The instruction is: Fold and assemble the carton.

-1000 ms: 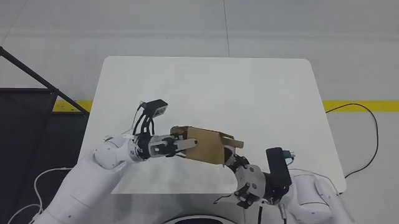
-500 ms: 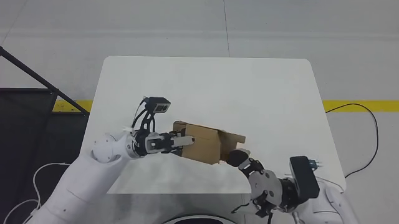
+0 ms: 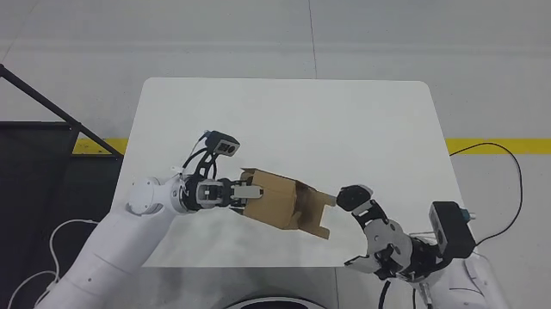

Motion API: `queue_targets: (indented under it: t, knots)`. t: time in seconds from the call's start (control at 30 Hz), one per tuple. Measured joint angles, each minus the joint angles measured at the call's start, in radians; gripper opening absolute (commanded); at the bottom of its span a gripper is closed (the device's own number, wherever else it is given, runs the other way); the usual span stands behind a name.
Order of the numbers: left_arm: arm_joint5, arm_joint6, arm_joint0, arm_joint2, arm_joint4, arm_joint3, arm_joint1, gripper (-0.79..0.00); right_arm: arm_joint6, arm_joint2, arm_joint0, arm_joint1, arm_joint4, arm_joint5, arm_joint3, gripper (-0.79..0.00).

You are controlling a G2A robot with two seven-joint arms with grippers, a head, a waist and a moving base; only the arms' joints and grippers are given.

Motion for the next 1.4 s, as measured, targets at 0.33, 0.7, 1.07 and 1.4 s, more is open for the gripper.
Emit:
queue_targets:
  t: [0.33,0.7,1.07,1.4]
  knots:
    - [0.057,-0.057,-0.001,-0.023,-0.009,0.023,-0.027,-0.785,0.01,-0.009,0.003,0.0,0.008,-0.004,0.002,0.0]
    - [0.076,-0.076,0.003,-0.037,0.013,0.033,-0.047,-0.785,0.062,-0.038,0.081,0.001,0.083,-0.041,0.044,0.0]
    - [0.076,-0.075,0.003,-0.037,0.013,0.032,-0.047,-0.785,0.112,-0.073,0.13,-0.002,0.079,-0.002,0.044,0.0]
    - [0.076,-0.075,0.003,-0.037,0.013,0.032,-0.047,-0.785,0.14,-0.102,0.114,-0.005,-0.003,0.002,0.003,0.0]
